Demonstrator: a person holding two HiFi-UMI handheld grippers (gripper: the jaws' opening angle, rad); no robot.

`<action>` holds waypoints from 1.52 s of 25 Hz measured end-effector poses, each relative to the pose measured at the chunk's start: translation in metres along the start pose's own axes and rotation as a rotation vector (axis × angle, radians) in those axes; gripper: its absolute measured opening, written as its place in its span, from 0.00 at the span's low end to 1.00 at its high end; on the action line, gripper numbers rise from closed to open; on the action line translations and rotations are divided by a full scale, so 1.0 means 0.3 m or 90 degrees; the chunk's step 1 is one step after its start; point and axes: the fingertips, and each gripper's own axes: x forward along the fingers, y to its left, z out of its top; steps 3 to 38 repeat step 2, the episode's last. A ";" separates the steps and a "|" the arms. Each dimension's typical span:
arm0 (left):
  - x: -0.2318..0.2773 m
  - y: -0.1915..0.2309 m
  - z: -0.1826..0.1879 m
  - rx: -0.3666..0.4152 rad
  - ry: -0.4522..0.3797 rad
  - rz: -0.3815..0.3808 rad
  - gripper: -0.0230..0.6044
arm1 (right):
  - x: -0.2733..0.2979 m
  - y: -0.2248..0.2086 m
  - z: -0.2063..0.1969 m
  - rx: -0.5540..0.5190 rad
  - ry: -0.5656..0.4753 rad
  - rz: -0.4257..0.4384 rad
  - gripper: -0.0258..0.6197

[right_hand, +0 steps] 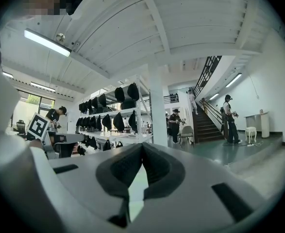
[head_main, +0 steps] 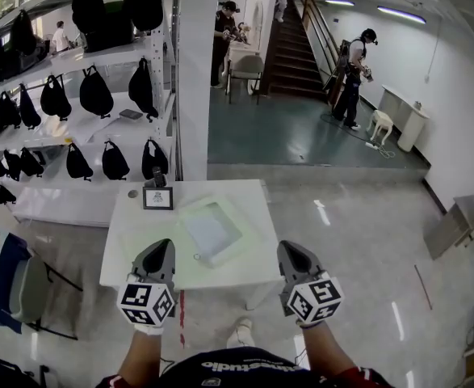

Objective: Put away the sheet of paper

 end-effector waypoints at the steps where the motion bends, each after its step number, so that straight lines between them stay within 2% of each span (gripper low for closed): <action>1: 0.003 0.000 0.000 0.000 0.000 0.000 0.05 | 0.002 -0.002 -0.002 0.001 0.001 0.000 0.04; 38: 0.005 0.001 0.001 0.000 0.000 0.000 0.05 | 0.004 -0.003 -0.003 0.002 0.001 0.001 0.04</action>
